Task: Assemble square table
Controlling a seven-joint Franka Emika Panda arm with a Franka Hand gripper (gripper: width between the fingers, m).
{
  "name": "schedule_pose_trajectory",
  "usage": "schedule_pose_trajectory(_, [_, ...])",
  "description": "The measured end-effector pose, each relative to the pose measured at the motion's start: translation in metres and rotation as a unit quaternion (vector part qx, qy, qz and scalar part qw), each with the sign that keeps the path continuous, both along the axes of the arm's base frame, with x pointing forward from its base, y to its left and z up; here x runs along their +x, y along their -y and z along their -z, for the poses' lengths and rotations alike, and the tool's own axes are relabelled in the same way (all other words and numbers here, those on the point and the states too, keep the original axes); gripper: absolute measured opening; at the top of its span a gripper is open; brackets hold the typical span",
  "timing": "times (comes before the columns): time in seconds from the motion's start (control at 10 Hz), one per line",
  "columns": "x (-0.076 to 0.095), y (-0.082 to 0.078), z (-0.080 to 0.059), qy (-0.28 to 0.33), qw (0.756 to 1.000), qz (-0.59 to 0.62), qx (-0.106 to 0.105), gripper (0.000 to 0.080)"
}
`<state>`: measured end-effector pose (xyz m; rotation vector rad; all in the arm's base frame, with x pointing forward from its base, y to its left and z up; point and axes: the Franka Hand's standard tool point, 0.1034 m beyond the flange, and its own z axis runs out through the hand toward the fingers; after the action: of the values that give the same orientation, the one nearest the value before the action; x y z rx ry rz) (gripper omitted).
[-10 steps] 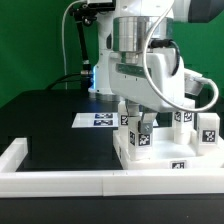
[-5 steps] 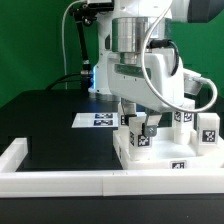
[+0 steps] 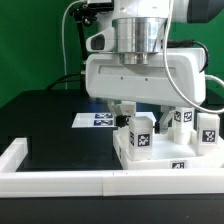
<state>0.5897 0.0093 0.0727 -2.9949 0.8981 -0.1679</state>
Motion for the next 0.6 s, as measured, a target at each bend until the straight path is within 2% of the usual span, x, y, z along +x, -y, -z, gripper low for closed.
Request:
schedule_pose_trajectory(0.3, [0.0012, -0.0014, -0.0007, -0.004, 0.988, -0.152, -0.018, 0.0649])
schedule_pose_trajectory(0.6, [0.004, -0.0029, -0.0028, -0.004, 0.97, -0.24, -0.033, 0.0649])
